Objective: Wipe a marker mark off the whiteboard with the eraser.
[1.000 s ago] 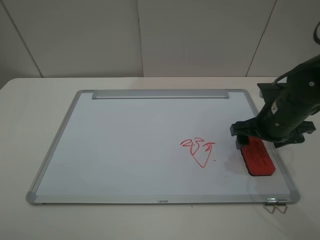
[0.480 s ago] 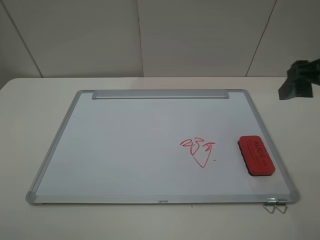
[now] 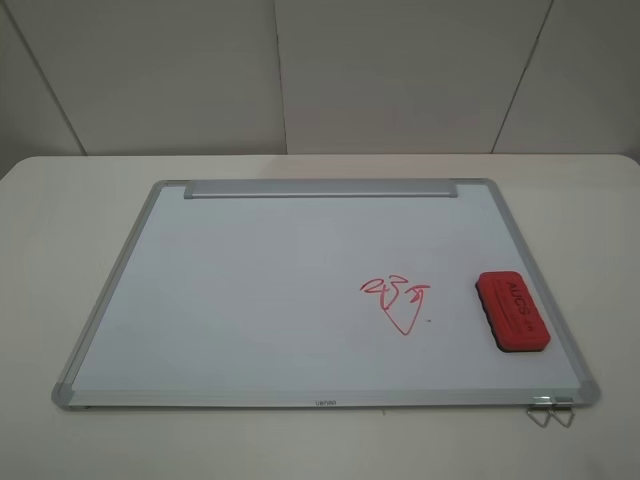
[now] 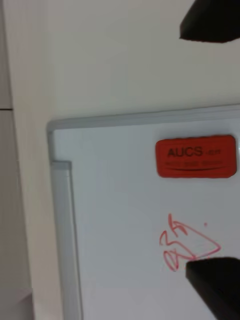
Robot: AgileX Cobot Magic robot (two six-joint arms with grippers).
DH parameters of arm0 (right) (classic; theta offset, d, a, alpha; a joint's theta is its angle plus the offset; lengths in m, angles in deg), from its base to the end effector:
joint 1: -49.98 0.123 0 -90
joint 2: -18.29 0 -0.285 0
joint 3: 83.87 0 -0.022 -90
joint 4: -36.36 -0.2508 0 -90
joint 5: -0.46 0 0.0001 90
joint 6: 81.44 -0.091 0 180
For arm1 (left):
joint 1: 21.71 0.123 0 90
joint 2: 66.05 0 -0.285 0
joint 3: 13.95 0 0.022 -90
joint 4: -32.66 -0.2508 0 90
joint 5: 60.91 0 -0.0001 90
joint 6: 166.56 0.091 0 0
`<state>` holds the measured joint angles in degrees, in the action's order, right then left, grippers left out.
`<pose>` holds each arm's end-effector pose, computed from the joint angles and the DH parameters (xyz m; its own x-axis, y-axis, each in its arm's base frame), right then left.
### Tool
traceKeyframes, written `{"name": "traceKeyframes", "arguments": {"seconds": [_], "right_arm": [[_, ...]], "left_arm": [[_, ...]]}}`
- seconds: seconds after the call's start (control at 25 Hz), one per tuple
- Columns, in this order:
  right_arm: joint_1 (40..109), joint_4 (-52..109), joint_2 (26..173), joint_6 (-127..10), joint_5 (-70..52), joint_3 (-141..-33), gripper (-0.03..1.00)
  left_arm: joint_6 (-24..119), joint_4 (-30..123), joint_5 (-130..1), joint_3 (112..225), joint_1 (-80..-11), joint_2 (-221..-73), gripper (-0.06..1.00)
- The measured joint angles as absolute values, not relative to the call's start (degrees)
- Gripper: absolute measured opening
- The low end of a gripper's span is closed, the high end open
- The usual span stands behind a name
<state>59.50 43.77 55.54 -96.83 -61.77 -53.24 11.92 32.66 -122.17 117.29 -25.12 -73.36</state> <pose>0.0673 0.0007 0.3522 -0.6352 0.1016 -0.7656 0.0544 0.9947 0.0868 -0.0061 0.0004 0.2756 -0.4597 0.0008 -0.8881 0.0473 0.9986 -0.0236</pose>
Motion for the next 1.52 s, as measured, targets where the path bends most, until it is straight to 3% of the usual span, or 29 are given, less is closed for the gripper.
{"name": "traceKeyframes", "arguments": {"seconds": [0.32, 0.68, 1.2, 1.52], "right_arm": [[59.50, 42.67, 41.07, -96.83, -63.14, -52.46, 0.77], [59.50, 42.67, 27.65, -96.01, -57.98, -40.31, 0.77], [59.44, 43.46, 25.97, -93.67, -60.12, -36.27, 0.77], [48.87, 43.71, 25.97, -93.19, -60.17, -36.27, 0.77]], "left_arm": [[11.92, 32.66, -122.17, 117.29, -25.12, -73.36, 0.77], [11.92, 32.66, -122.17, 117.29, -25.12, -73.36, 0.77], [11.97, 32.66, -122.17, 117.29, -25.12, -73.36, 0.77], [11.97, 32.66, -122.17, 117.29, -25.12, -73.36, 0.77]]}}
